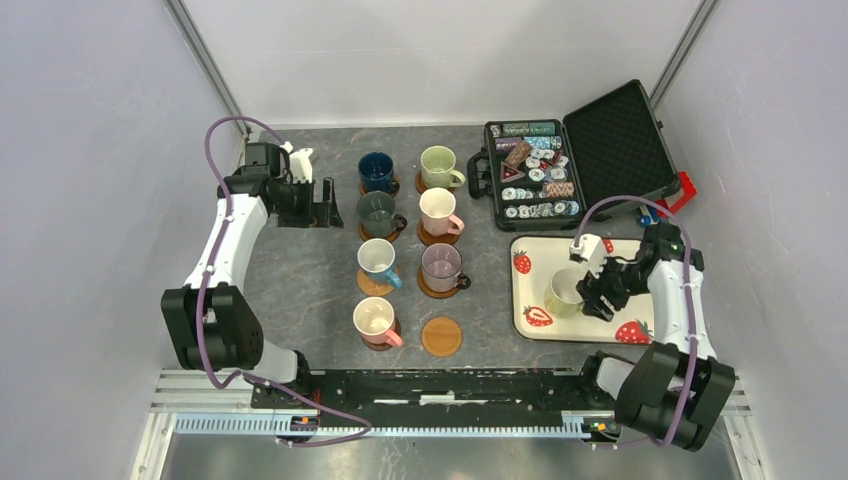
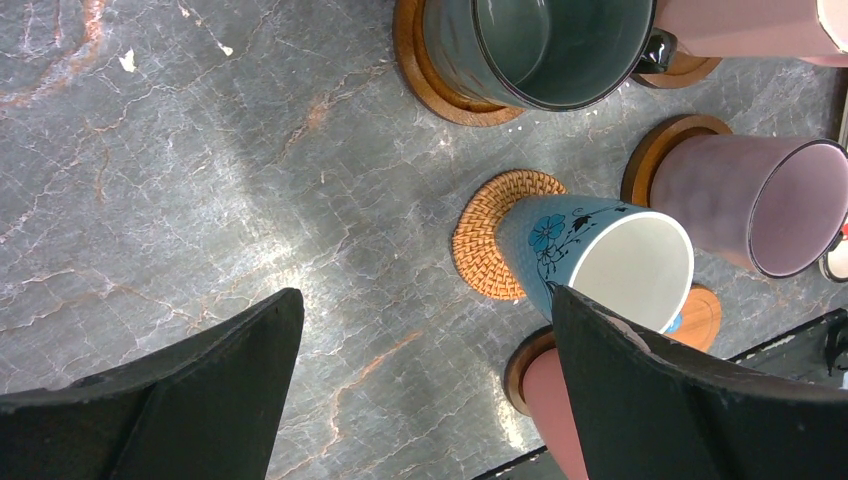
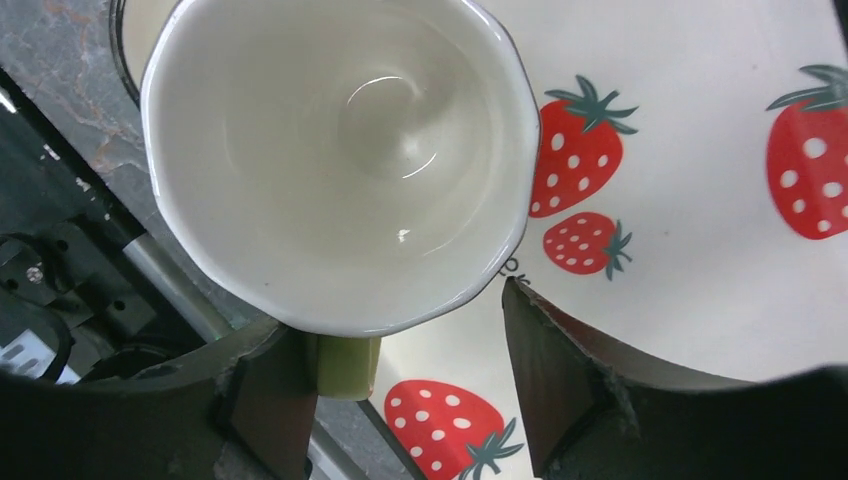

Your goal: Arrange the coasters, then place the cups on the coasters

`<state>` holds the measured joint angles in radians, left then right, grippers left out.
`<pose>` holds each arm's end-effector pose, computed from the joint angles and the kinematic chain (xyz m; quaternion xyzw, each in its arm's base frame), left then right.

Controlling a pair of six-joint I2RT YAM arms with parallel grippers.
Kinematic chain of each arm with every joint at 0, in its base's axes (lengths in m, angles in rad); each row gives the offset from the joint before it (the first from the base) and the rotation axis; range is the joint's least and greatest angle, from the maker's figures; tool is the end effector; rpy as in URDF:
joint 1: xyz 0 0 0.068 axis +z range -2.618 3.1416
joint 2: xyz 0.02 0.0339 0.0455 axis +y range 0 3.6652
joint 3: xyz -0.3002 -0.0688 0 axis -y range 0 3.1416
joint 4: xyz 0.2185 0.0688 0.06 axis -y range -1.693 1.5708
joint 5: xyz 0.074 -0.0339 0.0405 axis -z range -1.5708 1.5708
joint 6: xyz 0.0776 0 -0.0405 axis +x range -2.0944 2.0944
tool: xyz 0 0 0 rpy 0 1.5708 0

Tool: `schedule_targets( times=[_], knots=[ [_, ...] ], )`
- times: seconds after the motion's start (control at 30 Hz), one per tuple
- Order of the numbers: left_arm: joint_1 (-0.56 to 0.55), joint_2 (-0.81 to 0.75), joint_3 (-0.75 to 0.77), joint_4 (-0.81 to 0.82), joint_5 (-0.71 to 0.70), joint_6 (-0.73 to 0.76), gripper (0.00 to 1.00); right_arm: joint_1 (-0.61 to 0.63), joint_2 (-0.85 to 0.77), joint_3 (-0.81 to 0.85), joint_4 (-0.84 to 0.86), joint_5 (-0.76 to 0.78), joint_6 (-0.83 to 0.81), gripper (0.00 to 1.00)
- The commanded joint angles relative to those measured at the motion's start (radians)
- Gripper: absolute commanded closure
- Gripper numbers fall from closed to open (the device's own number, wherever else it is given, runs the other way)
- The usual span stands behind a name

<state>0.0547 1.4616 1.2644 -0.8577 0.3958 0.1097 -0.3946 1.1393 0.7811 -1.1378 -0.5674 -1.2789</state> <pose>0.2863 -0.0143 0.3013 0.0762 0.9463 -0.1689 0.2649 0.1365 -0.0117 0.2267 -0.4200 0.8626 0.1607 0.2317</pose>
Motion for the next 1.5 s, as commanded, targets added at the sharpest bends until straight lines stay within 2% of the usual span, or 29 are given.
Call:
schedule_targets(
  times=[0.0, 0.17, 0.43, 0.63, 0.8, 0.97, 1.17, 1.37, 1.47],
  knots=[
    [-0.003, -0.007, 0.013, 0.025, 0.018, -0.039, 0.00, 0.045, -0.051, -0.028, 0.088, 0.019, 0.072, 0.33],
    [-0.003, -0.010, 0.015, 0.025, 0.018, -0.039, 0.00, 0.052, -0.059, -0.035, 0.116, 0.046, 0.098, 0.51],
    [-0.003, -0.013, 0.014, 0.025, 0.015, -0.038, 0.00, 0.054, -0.062, 0.076, 0.112, -0.017, 0.187, 0.99],
    [-0.002, -0.014, 0.021, 0.025, 0.015, -0.043, 0.00, 0.087, -0.017, 0.270, 0.198, -0.095, 0.473, 1.00],
    [-0.004, -0.017, 0.027, 0.025, 0.011, -0.046, 0.00, 0.186, -0.013, 0.353, 0.297, -0.060, 0.731, 1.00],
    [-0.003, -0.027, 0.027, 0.025, 0.021, -0.048, 0.00, 0.370, -0.018, 0.390, 0.321, 0.030, 0.928, 1.00],
    [-0.003, -0.043, 0.017, 0.025, 0.012, -0.048, 0.00, 0.644, -0.072, 0.389, 0.366, 0.112, 1.092, 1.00],
    [-0.004, -0.064, -0.006, 0.025, 0.009, -0.044, 0.00, 0.929, -0.083, 0.397, 0.382, 0.266, 1.158, 1.00],
    [-0.003, -0.080, -0.014, 0.025, -0.001, -0.033, 0.00, 1.032, -0.089, 0.392, 0.398, 0.341, 1.168, 1.00]
  ],
)
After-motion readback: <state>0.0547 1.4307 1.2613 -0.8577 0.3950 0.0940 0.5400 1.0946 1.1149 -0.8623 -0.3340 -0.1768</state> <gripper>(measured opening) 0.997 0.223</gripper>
